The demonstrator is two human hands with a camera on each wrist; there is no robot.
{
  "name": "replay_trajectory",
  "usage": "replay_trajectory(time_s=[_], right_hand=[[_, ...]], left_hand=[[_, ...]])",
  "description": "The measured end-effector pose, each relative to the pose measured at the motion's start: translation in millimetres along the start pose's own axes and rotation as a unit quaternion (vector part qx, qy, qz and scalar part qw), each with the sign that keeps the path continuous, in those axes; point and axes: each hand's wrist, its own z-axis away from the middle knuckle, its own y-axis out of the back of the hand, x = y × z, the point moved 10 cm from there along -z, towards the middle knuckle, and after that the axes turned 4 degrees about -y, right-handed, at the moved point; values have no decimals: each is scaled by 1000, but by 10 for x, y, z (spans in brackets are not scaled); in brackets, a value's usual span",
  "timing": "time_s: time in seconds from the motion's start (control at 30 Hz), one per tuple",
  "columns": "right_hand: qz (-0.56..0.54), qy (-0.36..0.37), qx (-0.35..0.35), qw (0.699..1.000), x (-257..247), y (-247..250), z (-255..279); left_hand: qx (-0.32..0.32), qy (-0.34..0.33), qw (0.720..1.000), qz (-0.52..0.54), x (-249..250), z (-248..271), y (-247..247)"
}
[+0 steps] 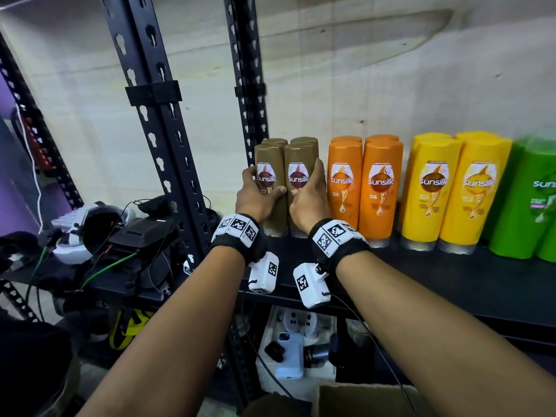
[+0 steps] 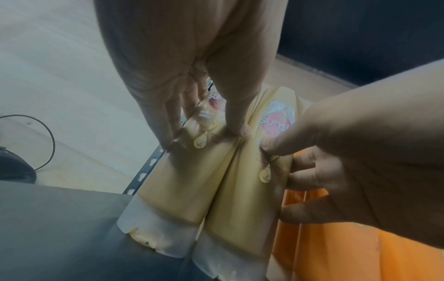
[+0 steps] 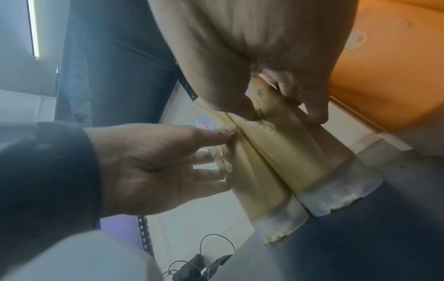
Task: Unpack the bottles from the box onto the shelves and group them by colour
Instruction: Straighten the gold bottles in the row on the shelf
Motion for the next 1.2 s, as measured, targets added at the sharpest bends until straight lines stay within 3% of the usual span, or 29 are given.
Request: replay_trajectory(time_s=[0.4, 0.67, 0.9, 1.2], right_hand=[[21, -48, -66, 996, 224, -126, 52], [106, -69, -121, 985, 234, -35, 228], [143, 52, -117, 981, 52, 458, 579], [249, 175, -116, 945, 177, 1335, 1156]], left_hand=[[6, 8, 1000, -1, -30, 17, -11], [-49, 16, 995, -84, 3, 218, -23], [-30, -21, 992, -123, 234, 661, 174], [-135, -98, 955, -244, 686, 1357, -196]])
